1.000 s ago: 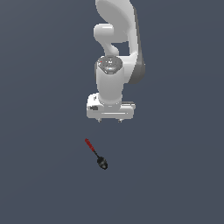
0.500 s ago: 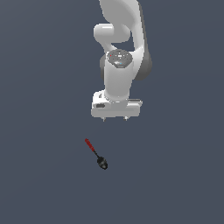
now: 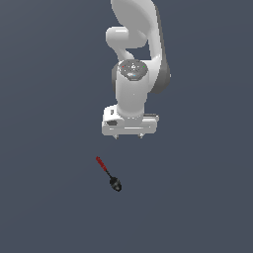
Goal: Pick up the object and move it to a goal position.
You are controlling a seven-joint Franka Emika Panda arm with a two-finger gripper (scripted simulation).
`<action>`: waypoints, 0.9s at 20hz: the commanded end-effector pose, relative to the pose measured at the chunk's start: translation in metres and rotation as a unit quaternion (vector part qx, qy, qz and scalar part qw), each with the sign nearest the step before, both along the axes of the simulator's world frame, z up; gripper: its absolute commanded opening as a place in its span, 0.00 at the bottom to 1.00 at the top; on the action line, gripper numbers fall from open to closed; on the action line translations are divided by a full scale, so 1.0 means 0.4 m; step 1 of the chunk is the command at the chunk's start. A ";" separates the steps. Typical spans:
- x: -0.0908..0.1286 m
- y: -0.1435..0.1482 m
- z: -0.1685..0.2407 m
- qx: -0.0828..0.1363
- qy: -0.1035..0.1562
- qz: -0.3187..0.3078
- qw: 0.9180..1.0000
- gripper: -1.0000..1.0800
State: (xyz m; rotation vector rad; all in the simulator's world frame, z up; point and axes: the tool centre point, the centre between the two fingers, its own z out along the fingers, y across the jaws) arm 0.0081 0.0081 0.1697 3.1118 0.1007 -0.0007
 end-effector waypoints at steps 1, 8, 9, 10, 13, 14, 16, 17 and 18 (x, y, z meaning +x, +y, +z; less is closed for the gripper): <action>0.011 -0.008 -0.008 0.000 0.001 0.013 1.000 0.96; 0.060 -0.041 -0.045 0.000 0.003 0.070 0.998 0.96; 0.068 -0.048 -0.053 0.000 0.003 0.080 0.997 0.96; 0.077 -0.055 -0.060 0.000 0.004 0.091 0.996 0.96; 0.103 -0.077 -0.085 0.001 0.005 0.125 0.992 0.96; 0.111 -0.084 -0.093 0.002 0.005 0.136 0.991 0.96; 0.128 -0.100 -0.110 0.002 0.005 0.158 0.987 0.96; 0.136 -0.108 -0.119 0.003 0.006 0.169 0.986 0.96; 0.143 -0.115 -0.128 0.003 0.006 0.179 0.984 0.96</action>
